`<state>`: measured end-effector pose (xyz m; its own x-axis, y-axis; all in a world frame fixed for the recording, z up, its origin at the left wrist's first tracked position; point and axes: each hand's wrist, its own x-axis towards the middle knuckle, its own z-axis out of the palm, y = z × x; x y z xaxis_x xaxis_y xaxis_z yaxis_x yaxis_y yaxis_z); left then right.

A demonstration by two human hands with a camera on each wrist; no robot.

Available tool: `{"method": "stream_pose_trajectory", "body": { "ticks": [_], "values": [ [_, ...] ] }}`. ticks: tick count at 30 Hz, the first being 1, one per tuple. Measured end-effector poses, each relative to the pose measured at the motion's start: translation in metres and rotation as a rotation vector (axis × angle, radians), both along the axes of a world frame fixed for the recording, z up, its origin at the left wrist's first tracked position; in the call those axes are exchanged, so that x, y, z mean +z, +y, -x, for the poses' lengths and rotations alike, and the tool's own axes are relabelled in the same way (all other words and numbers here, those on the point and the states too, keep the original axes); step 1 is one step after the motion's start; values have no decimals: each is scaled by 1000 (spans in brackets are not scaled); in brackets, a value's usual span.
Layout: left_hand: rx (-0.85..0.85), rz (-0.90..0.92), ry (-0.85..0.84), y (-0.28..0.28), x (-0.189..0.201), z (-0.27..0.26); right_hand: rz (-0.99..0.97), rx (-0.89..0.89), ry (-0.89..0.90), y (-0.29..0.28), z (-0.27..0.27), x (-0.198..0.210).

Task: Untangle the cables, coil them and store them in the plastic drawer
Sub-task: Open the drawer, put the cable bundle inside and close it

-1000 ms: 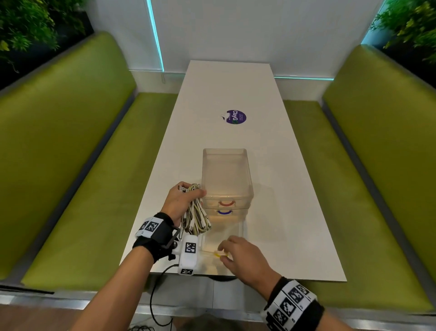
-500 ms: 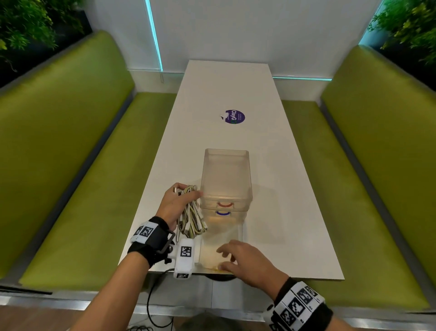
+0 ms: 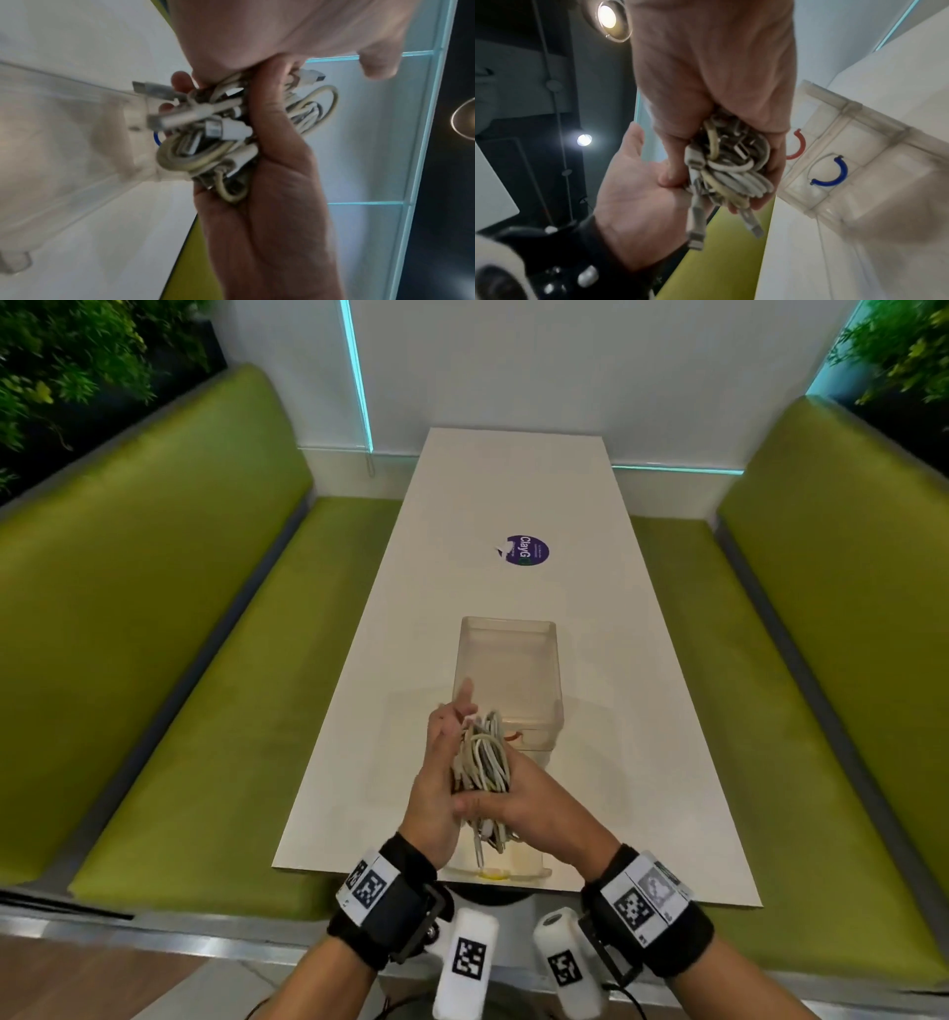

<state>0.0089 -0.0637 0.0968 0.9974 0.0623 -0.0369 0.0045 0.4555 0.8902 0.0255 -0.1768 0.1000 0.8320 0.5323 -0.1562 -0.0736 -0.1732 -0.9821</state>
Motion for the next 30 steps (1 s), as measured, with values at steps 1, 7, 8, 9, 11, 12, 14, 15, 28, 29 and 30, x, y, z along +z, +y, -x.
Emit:
{"method": "stream_pose_trajectory", "body": {
  "ticks": [1,7,8,9,11,12,14,15,28,29,30],
  "values": [
    [-3,-4,5,-1,0,0,13,-30,-16,-1,1,0],
    [-143,-595,-9,0,-17,-7,85,-195,-68,-8,4,-10],
    [-164,-718,-4,1,-20,-9,106,-212,-59,-9,3,-14],
    [-163,-798,2,3,-22,-10,129,-221,-46,-11,3,-18],
    [-140,-850,15,9,-22,-14,209,-247,-16,-14,0,-28],
    [-128,-842,26,13,-21,-17,259,-263,2,-17,-3,-33],
    [-104,-789,55,22,-18,-24,368,-275,33,-20,-7,-44],
    [-97,-775,72,27,-17,-28,422,-267,48,-20,-9,-49],
    [-299,-1344,-132,40,-26,-79,1225,-74,-46,29,-17,-78],
    [-297,-1368,-122,40,-25,-79,1280,-59,-35,30,-20,-77],
    [-296,-1385,-115,40,-23,-80,1338,-36,-25,30,-23,-75]
  ]
}}
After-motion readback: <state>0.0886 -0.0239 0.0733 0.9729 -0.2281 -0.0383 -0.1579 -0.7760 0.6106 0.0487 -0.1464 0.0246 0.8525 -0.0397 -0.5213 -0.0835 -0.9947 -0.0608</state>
